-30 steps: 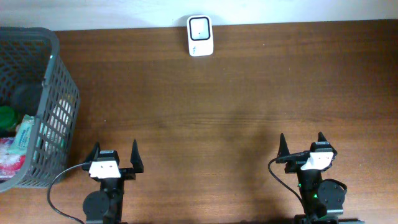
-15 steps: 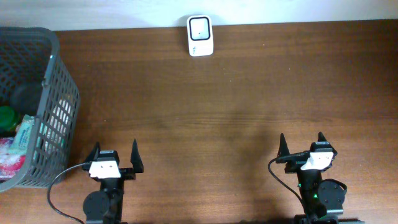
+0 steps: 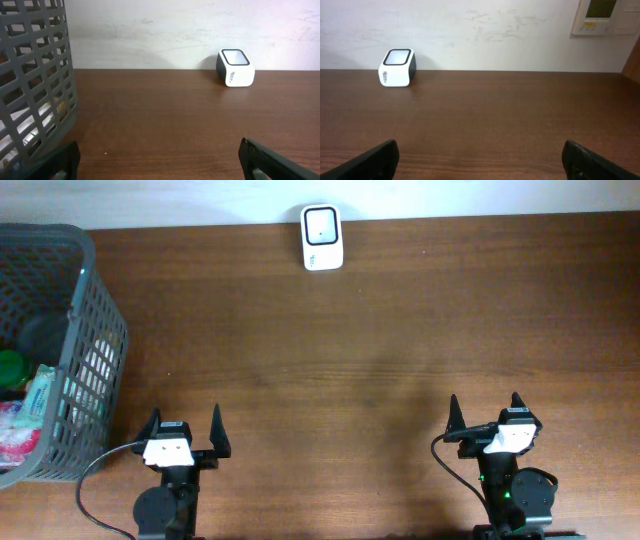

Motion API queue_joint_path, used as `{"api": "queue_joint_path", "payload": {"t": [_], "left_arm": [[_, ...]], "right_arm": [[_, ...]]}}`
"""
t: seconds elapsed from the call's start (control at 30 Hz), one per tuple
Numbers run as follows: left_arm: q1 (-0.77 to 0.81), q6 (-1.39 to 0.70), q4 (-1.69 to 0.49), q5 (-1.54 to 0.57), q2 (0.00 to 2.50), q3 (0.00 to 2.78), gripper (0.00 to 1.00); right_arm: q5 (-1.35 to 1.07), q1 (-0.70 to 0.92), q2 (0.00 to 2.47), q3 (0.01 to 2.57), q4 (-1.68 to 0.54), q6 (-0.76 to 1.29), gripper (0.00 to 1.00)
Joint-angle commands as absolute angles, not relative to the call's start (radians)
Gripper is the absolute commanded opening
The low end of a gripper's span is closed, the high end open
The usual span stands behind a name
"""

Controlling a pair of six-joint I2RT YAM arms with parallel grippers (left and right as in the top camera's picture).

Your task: Scan the item barcode

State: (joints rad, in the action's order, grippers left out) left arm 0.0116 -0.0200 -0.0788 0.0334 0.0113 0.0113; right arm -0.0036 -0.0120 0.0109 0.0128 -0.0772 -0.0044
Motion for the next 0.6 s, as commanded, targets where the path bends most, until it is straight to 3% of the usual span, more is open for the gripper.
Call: {"api": "queue_joint_path", "payload": {"t": [0.0, 0.57], "left_arm": [[0.010, -0.030, -0.084, 0.022, 0.005, 0.009, 0.99], [0.010, -0.030, -0.080, -0.025, 0.005, 0.009, 0.99]], "right_arm": [[0.005, -0.007, 0.004, 0.006, -0.082, -0.011, 0.99], [0.005, -0.007, 0.004, 0.006, -0.082, -0.011, 0.99]]}}
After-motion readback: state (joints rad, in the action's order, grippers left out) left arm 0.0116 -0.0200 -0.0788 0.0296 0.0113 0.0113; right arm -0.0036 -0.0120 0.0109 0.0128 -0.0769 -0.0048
